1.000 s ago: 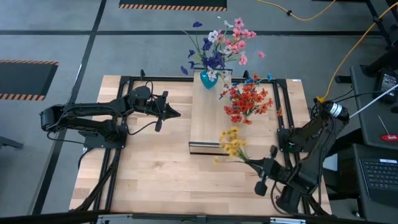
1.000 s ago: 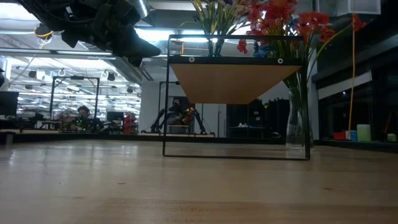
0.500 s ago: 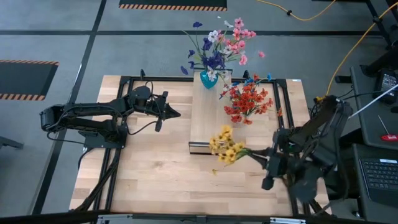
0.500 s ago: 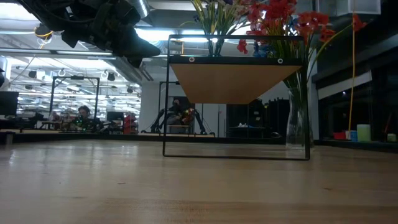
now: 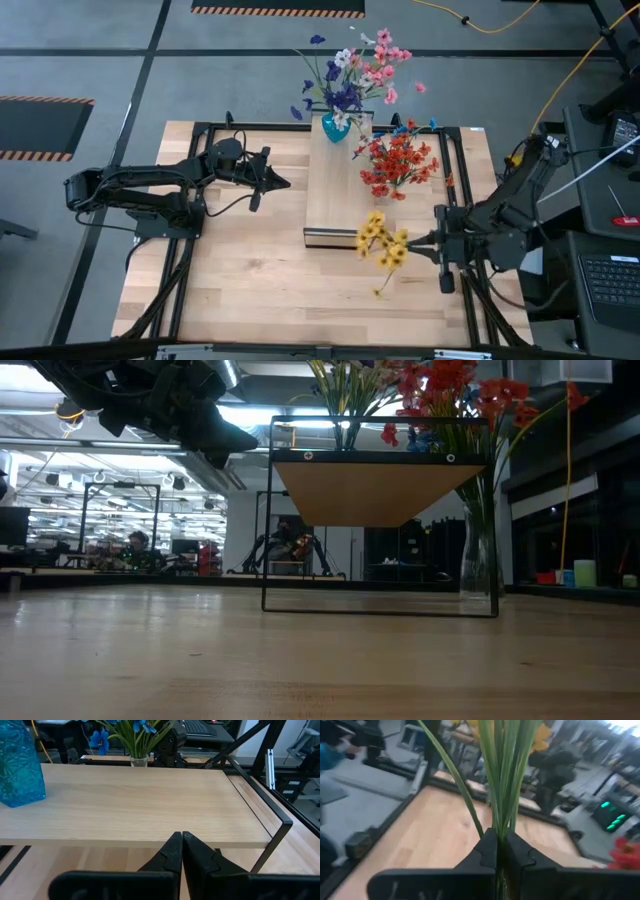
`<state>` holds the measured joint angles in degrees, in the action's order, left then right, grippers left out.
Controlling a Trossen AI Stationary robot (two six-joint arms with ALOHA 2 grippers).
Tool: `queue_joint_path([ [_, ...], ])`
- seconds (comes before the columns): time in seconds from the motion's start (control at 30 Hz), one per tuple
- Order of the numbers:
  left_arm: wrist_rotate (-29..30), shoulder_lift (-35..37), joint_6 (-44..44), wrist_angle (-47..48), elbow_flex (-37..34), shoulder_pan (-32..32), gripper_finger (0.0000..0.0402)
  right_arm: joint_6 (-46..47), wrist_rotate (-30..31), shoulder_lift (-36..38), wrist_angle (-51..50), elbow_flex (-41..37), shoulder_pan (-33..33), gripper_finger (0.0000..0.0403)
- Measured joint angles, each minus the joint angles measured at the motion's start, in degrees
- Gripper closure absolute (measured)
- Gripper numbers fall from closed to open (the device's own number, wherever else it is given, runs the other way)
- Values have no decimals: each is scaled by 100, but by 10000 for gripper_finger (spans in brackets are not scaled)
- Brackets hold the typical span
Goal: Pick and place flowers into a vace then onto a shelf
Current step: Put the yellow flowers into the transparent vase
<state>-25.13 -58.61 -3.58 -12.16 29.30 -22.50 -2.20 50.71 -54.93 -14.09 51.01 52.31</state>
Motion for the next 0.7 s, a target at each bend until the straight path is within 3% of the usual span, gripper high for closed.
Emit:
queue_joint_path([
  [0.4,0,0,-16,0,0,0,397,-2406,730,733,5126,-2925,12,397],
  [0.5,0,0,-17,2,0,0,395,-2848,986,795,6221,-3409,4,397],
  [0.7,0,0,-17,1,0,0,398,-3968,934,788,7969,-4080,-210,397],
])
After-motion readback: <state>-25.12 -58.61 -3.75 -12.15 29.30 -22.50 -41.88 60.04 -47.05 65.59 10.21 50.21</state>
